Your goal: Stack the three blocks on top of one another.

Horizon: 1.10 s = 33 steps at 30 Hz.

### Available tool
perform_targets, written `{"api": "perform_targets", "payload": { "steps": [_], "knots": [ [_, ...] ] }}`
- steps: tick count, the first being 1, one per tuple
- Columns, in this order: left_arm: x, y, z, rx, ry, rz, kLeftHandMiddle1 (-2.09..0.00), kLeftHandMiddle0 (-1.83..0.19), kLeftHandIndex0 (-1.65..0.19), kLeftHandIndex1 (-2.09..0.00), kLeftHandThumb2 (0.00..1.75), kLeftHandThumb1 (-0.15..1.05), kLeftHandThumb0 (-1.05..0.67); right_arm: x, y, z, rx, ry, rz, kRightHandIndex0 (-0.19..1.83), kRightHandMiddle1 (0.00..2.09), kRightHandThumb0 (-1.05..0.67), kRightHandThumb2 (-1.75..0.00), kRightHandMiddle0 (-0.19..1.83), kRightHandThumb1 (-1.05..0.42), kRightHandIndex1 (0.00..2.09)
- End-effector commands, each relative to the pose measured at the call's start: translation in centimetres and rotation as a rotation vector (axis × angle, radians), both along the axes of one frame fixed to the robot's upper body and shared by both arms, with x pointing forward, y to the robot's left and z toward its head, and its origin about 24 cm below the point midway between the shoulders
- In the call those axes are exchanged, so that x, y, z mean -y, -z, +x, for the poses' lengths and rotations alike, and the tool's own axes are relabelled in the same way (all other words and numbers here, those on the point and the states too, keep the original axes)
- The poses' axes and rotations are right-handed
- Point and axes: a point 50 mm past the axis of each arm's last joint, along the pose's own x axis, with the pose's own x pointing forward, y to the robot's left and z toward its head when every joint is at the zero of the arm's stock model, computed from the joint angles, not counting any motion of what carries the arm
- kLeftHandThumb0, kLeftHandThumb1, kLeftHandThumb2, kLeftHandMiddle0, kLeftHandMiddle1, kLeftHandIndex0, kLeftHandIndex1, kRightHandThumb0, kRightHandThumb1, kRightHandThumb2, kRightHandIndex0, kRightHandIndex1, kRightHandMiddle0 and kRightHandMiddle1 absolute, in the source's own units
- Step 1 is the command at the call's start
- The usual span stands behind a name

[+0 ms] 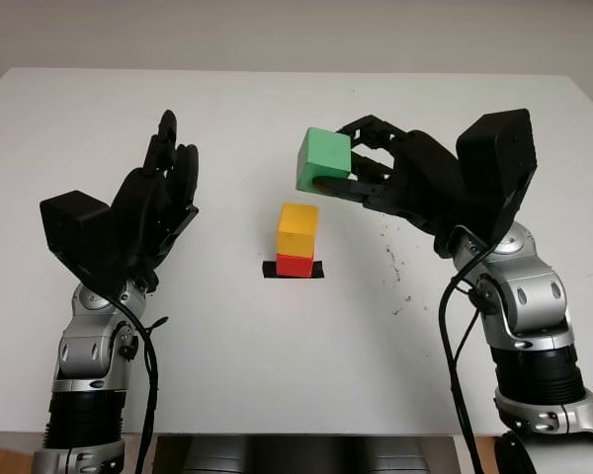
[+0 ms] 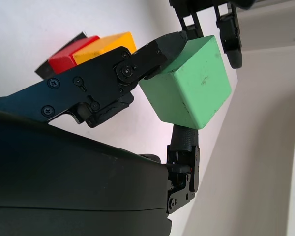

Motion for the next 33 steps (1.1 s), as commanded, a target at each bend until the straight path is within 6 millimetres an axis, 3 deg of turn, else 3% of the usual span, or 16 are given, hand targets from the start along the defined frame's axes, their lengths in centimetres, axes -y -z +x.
{"api": "perform_targets", "payload": {
  "steps": [1, 11, 33],
  "knots": [
    [0.2, -0.3, -0.2, 0.016, 0.001, -0.013, 0.00, 0.19, 0.19, 0.00, 0.59, 1.05, -0.71, -0.4, 0.1, -0.3, 0.006, -0.002, 0.005, 0.28, 1.88, -0.48, -0.05, 0.27, -0.98, 0.05],
    [0.3, -0.3, -0.1, 0.020, -0.002, -0.005, 0.00, 0.19, 0.19, 0.00, 0.57, 1.05, -0.73, -0.9, 1.7, -0.7, -0.013, 0.037, -0.012, 0.32, 1.88, -0.47, -0.05, 0.29, -0.98, 0.06],
    [0.4, -0.3, -0.2, 0.030, -0.010, 0.009, 0.00, 0.19, 0.19, 0.00, 0.58, 1.05, -0.73, -0.7, 2.5, -0.3, -0.044, 0.028, -0.058, 0.33, 1.89, -0.48, -0.05, 0.31, -0.96, 0.06]
  ]
}}
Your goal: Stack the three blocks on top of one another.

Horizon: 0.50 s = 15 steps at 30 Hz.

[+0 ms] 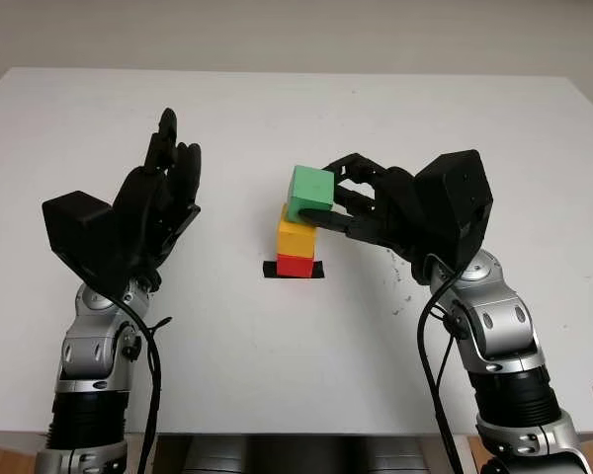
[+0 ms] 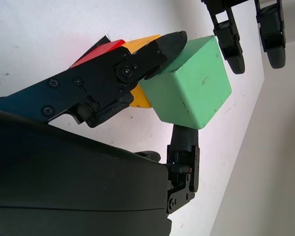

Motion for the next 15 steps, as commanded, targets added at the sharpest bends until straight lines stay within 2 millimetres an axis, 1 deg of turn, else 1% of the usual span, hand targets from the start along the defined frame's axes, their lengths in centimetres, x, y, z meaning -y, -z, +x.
{"api": "perform_targets", "payload": {
  "steps": [1, 7, 11, 15],
  "knots": [
    [0.10, -0.18, -0.19, 0.015, 0.001, 0.007, 0.00, 0.19, 0.19, 0.00, 0.58, 1.05, -0.73, 0.10, -0.15, 0.08, 0.012, 0.000, 0.002, 0.33, 1.89, -0.48, -0.05, 0.31, -0.96, 0.06],
    [0.11, -0.17, -0.17, 0.017, -0.002, 0.011, 0.00, 0.19, 0.19, 0.00, 0.57, 1.05, -0.73, 0.00, -0.13, 0.05, 0.018, 0.000, -0.029, 0.35, 1.87, -0.49, -0.05, 0.31, -0.96, 0.07],
    [0.16, -0.14, -0.15, 0.016, -0.002, 0.007, 0.00, 0.19, 0.19, 0.00, 0.57, 1.05, -0.73, -0.22, -0.06, -0.01, 0.014, -0.011, -0.022, 0.35, 1.81, -0.47, -0.05, 0.30, -0.96, 0.07],
    [0.23, -0.11, -0.17, 0.014, -0.002, 0.006, 0.00, 0.19, 0.19, 0.00, 0.58, 1.05, -0.73, -0.34, -0.09, -0.03, 0.015, -0.012, -0.019, 0.37, 1.82, -0.49, -0.05, 0.35, -0.96, 0.07]
  ]
}}
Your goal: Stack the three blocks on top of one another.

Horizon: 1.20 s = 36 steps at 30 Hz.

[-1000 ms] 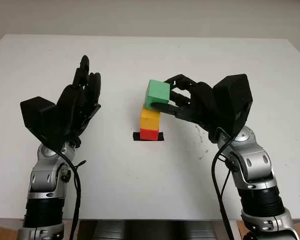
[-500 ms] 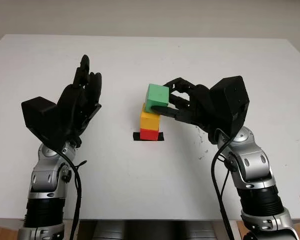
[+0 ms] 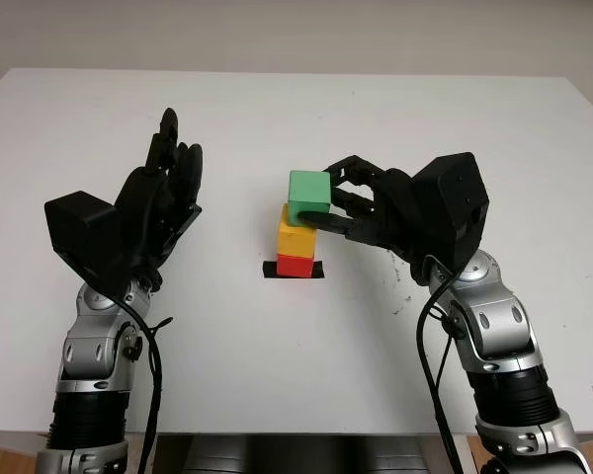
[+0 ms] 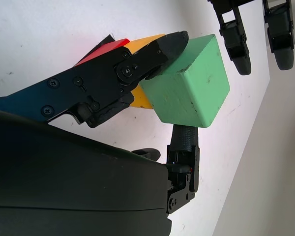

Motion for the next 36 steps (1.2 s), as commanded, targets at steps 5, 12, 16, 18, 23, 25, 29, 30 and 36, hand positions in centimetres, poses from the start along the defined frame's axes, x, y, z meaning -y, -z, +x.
{"api": "perform_targets", "payload": {
  "steps": [5, 12, 16, 18, 23, 25, 29, 30, 36],
  "knots": [
    [0.1, 0.0, -0.2, 0.010, -0.002, -0.001, 0.00, 0.19, 0.19, 0.00, 0.57, 1.05, -0.73, -0.3, -0.3, -0.1, 0.009, -0.012, 0.020, 0.36, 1.84, -0.48, -0.05, 0.34, -0.96, 0.06],
    [0.2, 0.0, -0.3, 0.009, 0.000, -0.002, 0.00, 0.19, 0.19, 0.00, 0.57, 1.05, -0.73, -0.3, -0.2, -0.2, 0.010, -0.021, 0.028, 0.36, 1.84, -0.48, -0.05, 0.32, -0.96, 0.06],
    [0.2, 0.0, -0.4, 0.009, -0.002, -0.003, 0.00, 0.19, 0.19, 0.00, 0.57, 1.05, -0.73, -0.3, -0.2, -0.3, 0.006, -0.024, 0.023, 0.35, 1.83, -0.48, -0.05, 0.31, -0.96, 0.06],
    [0.2, 0.1, -0.4, 0.008, -0.004, -0.006, 0.00, 0.19, 0.19, 0.00, 0.56, 1.05, -0.73, -0.2, -0.2, -0.3, 0.007, -0.023, 0.020, 0.35, 1.83, -0.48, -0.05, 0.30, -0.96, 0.06],
    [0.1, 0.0, -0.5, 0.010, -0.008, -0.002, 0.00, 0.19, 0.19, 0.00, 0.56, 1.05, -0.72, -0.1, -0.1, -0.3, 0.007, -0.018, 0.008, 0.35, 1.82, -0.48, -0.05, 0.30, -0.96, 0.06],
    [0.1, 0.0, -0.5, 0.011, -0.010, 0.004, 0.00, 0.19, 0.19, 0.00, 0.55, 1.05, -0.73, -0.1, -0.1, -0.4, 0.007, -0.025, 0.003, 0.35, 1.81, -0.49, -0.05, 0.29, -0.96, 0.05],
    [0.2, -0.1, -0.5, 0.012, -0.006, 0.004, 0.00, 0.19, 0.19, 0.00, 0.54, 1.05, -0.74, 0.2, -0.3, -0.7, 0.019, -0.075, -0.050, 0.24, 1.29, -0.55, -0.05, 0.15, -0.93, 0.03],
    [0.2, -0.1, -0.5, 0.012, -0.004, 0.000, 0.00, 0.19, 0.19, 0.00, 0.54, 1.05, -0.74, 0.3, -0.3, -0.8, 0.024, -0.084, -0.060, 0.19, 1.11, -0.57, -0.05, 0.13, -0.92, 0.02],
    [0.3, -0.1, -0.4, 0.008, -0.006, -0.013, 0.00, 0.19, 0.19, 0.00, 0.53, 1.05, -0.73, 0.8, -0.3, -1.2, 0.045, -0.117, -0.085, 0.02, 0.48, -0.64, -0.05, 0.02, -0.89, 0.04]
  ]
}}
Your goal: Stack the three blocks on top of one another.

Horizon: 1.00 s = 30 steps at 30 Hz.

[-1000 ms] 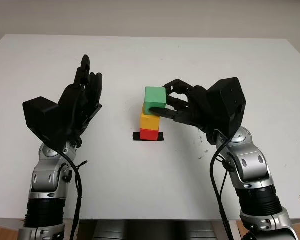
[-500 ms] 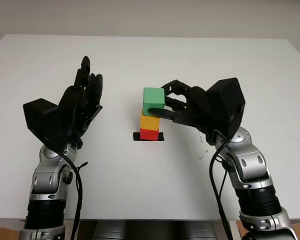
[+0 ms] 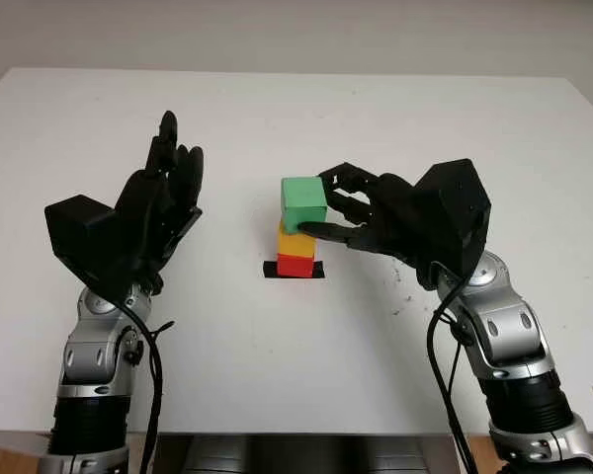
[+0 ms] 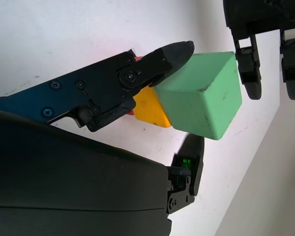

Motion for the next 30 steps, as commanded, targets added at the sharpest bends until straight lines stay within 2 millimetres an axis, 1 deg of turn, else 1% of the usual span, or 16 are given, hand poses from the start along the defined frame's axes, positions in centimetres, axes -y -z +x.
{"api": "perform_targets", "payload": {
  "steps": [1, 5, 7, 8, 11, 14, 15, 17, 18, 19, 20, 22, 26, 30],
  "knots": [
    [0.1, -0.3, -0.1, 0.015, 0.004, 0.000, 0.00, 0.19, 0.19, 0.00, 0.53, 1.05, -0.73, 0.2, -0.4, -0.3, 0.029, -0.013, 0.003, 0.02, 0.45, -0.64, -0.05, 0.02, -0.89, 0.05],
    [0.1, -0.3, 0.0, 0.012, 0.003, 0.005, 0.00, 0.19, 0.19, 0.00, 0.53, 1.05, -0.73, 0.4, -0.3, -0.6, 0.026, -0.024, 0.017, 0.01, 0.40, -0.66, -0.05, 0.04, -0.88, 0.05],
    [0.1, -0.3, 0.0, 0.013, 0.001, 0.006, 0.00, 0.19, 0.19, 0.00, 0.52, 1.05, -0.73, 0.4, -0.3, -0.7, 0.026, -0.037, 0.020, 0.00, 0.38, -0.66, -0.05, 0.03, -0.88, 0.04],
    [0.1, -0.3, 0.0, 0.015, 0.000, 0.006, 0.00, 0.19, 0.19, 0.00, 0.52, 1.05, -0.73, 0.4, -0.3, -0.8, 0.029, -0.045, 0.020, -0.02, 0.35, -0.67, -0.05, -0.01, -0.88, 0.03],
    [0.1, -0.4, 0.0, 0.016, 0.003, 0.001, 0.00, 0.19, 0.19, 0.00, 0.51, 1.05, -0.73, 0.4, -0.3, -0.9, 0.039, -0.078, 0.018, -0.15, 0.25, -0.74, -0.05, -0.14, -0.86, 0.01],
    [0.0, -0.3, 0.0, 0.017, 0.005, 0.008, 0.00, 0.19, 0.19, 0.00, 0.51, 1.05, -0.73, 0.7, -0.7, -1.1, 0.087, -0.096, 0.042, -0.19, 0.05, -0.79, -0.05, -0.19, -0.86, 0.00],
    [-0.1, -0.3, 0.0, 0.016, 0.004, 0.008, 0.00, 0.19, 0.19, 0.00, 0.52, 1.05, -0.73, 0.9, -0.9, -1.1, 0.110, -0.101, 0.053, -0.19, 0.03, -0.79, -0.06, -0.19, -0.87, 0.00],
    [-0.1, -0.2, 0.0, 0.014, 0.001, 0.008, 0.00, 0.19, 0.19, 0.00, 0.53, 1.05, -0.73, 1.5, -1.5, -1.0, 0.187, -0.097, 0.032, -0.19, 0.01, -0.86, -0.09, -0.19, -0.96, 0.00],
    [-0.2, -0.1, 0.0, 0.013, -0.001, 0.006, 0.00, 0.19, 0.19, 0.00, 0.53, 1.05, -0.73, 1.8, -1.8, -1.0, 0.230, -0.089, 0.013, -0.19, 0.00, -0.89, -0.16, -0.19, -1.00, 0.00],
    [-0.2, -0.1, 0.0, 0.011, -0.003, 0.005, 0.00, 0.19, 0.19, 0.00, 0.54, 1.05, -0.72, 2.1, -2.1, -1.1, 0.281, -0.078, -0.008, -0.19, 0.00, -0.91, -0.35, -0.19, -1.03, 0.00],
    [-0.3, 0.0, 0.0, 0.009, -0.004, 0.002, 0.00, 0.19, 0.19, 0.00, 0.55, 1.05, -0.72, 2.3, -2.4, -1.0, 0.334, -0.066, -0.020, -0.19, 0.00, -0.92, -0.46, -0.19, -1.04, 0.00],
    [-0.4, 0.1, 0.1, 0.006, -0.005, 0.001, 0.00, 0.19, 0.19, 0.00, 0.56, 1.05, -0.72, 2.9, -2.7, -0.8, 0.398, -0.040, 0.003, -0.19, 0.00, -0.86, -0.63, -0.19, -1.05, 0.00],
    [-0.6, 0.3, 0.3, 0.008, -0.008, -0.005, 0.00, 0.19, 0.19, 0.00, 0.56, 1.05, -0.72, 3.8, -2.7, -0.1, 0.422, 0.061, 0.117, -0.19, 0.00, -0.86, -0.68, -0.19, -1.05, 0.00],
    [-0.7, 0.4, 0.4, 0.009, 0.003, -0.016, 0.00, 0.19, 0.19, 0.00, 0.56, 1.05, -0.72, 4.2, -2.2, 0.6, 0.376, 0.149, 0.218, -0.19, 0.00, -0.89, -0.71, -0.19, -1.05, 0.00]
  ]
}}
